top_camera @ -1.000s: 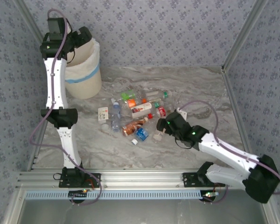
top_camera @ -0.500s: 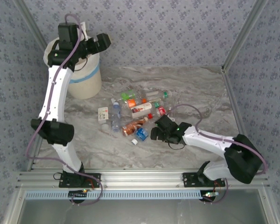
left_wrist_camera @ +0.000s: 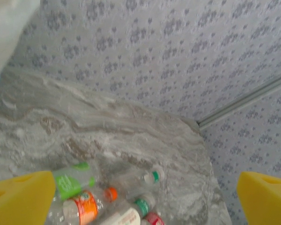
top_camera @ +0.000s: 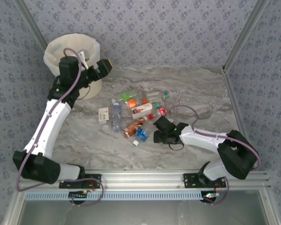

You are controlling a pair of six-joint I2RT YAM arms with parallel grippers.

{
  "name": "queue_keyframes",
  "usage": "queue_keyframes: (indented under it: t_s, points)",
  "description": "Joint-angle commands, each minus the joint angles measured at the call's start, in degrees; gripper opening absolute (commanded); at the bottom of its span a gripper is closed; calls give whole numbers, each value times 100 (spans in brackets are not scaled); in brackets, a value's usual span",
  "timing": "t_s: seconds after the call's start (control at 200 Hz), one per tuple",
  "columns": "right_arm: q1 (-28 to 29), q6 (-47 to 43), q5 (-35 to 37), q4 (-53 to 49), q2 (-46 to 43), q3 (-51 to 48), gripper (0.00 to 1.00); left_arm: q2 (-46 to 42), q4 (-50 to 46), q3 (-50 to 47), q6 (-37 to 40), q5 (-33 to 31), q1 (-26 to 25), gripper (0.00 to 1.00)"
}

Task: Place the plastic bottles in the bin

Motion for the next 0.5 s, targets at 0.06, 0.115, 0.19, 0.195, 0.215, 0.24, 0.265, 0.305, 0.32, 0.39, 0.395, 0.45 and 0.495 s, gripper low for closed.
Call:
queue_keyframes:
  t_s: [0.06,0.115,0.19,0.195,0.215,0.24,0.265,0.305,0.32,0.39,0.395,0.45,0.495]
  points:
    - [1,-616,342,-163,-196,-22,64,-278,229,-517,-195,-318,-515,100]
    - [12,-672,474,-171,-339,-70,61,-287,226,-649,-278,-284,-616,99]
    - [51,-683,662,-112,-577,-158,57,-266,464,-849,-338,-82,-730,100]
    - [53,-686,676,-111,-597,-165,56,-263,468,-856,-342,-81,-737,100]
    - [62,-688,729,-88,-676,-193,55,-248,467,-858,-337,-70,-769,99]
    - [78,-688,771,-65,-773,-221,54,-208,447,-862,-322,-72,-806,99]
    - [85,-889,810,-32,-872,-252,52,-173,430,-860,-297,-72,-836,100]
    - [90,-967,863,28,-1030,-296,51,-117,420,-850,-245,-47,-890,99]
    - [103,-983,874,54,-1083,-311,51,-86,411,-846,-229,-39,-913,99]
    - [123,-1165,882,209,-1372,-373,50,28,480,-858,-225,56,-1001,99]
    - [128,-1177,883,225,-1395,-377,50,38,502,-856,-228,76,-1009,99]
    - [146,-1331,849,391,-1605,-408,50,154,721,-921,-260,351,-1060,99]
    - [142,-1430,772,558,-1760,-416,50,294,904,-951,-328,627,-1093,99]
